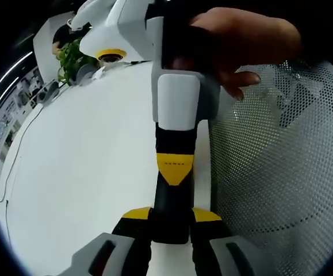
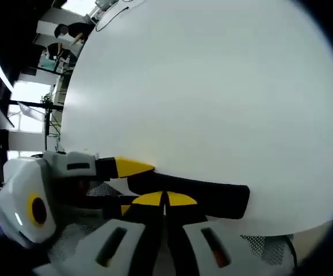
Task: Press the specified remote control buttons in sequence, fully releasing each button before pressing the next.
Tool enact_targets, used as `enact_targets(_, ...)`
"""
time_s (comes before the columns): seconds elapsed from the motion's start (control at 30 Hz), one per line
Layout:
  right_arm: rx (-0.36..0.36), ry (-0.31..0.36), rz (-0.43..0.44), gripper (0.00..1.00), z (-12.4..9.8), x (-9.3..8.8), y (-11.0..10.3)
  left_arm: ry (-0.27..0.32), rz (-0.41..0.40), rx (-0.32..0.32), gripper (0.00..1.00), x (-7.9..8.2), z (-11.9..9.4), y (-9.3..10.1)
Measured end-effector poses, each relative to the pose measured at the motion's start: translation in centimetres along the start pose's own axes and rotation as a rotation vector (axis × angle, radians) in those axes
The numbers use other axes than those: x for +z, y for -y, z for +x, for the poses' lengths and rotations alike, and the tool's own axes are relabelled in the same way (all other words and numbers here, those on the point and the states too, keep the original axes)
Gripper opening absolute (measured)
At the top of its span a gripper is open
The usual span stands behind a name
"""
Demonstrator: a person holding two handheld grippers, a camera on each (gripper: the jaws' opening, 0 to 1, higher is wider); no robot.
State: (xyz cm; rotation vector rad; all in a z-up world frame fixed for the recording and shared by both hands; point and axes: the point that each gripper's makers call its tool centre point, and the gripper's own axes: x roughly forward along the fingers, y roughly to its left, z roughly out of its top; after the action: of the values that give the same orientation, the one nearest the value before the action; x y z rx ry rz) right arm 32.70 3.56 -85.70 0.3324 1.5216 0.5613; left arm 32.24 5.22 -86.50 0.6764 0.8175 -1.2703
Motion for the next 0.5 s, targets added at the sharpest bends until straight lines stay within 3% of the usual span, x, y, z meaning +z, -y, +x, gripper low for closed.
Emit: enact_targets(0.5,0.018,0.0,-0.008,0.0,0.36,-0.01,-0.35,-0.004,0.003,0.0,0.25,0.02,0.06,0.04)
